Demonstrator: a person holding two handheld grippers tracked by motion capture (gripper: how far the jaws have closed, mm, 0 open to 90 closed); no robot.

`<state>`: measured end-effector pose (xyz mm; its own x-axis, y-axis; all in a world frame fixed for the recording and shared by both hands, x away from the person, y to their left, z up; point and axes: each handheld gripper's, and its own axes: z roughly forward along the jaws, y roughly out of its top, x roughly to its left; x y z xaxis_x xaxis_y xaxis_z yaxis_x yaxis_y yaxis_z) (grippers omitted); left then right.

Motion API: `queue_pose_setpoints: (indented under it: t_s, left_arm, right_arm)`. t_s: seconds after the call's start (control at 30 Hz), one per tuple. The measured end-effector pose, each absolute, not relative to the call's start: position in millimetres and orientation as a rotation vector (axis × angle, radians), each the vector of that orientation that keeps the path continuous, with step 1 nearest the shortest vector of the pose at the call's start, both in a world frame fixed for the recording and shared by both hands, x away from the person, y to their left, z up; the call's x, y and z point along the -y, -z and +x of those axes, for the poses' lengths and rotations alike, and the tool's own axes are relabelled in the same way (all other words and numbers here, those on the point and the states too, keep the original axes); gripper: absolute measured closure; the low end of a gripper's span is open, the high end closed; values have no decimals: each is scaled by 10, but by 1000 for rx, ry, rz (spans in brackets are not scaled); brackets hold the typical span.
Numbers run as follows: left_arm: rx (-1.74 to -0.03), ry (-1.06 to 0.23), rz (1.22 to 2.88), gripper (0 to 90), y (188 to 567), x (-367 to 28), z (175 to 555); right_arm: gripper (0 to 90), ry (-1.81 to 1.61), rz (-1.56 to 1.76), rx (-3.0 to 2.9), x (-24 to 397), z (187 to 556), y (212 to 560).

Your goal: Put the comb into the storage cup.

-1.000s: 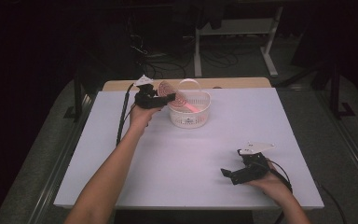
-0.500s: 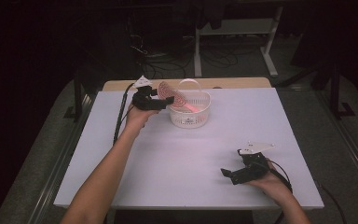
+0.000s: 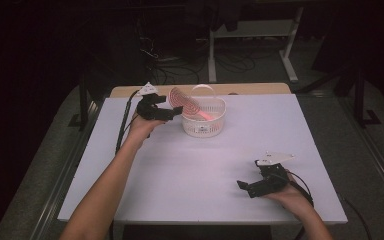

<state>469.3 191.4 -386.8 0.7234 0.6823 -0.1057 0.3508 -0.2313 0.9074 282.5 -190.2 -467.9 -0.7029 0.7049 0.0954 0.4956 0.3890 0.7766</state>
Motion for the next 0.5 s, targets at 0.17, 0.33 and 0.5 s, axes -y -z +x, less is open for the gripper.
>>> queue_pose_setpoints:
  t_s: [0.17, 0.33, 0.5]
  left_arm:
    - [-782, -363, 1845, 0, 3857, -1964, 4642]
    - [-776, -378, 1862, 0, 3846, -2022, 4565]
    - [-762, -380, 1855, 0, 3828, -2117, 4464]
  right_arm:
    - [0, -1209, 1062, -2399, 1902, 2824, 4679]
    - [0, -1209, 1062, -2399, 1904, 2825, 4679]
    - [0, -1209, 1062, -2398, 1904, 2825, 4679]
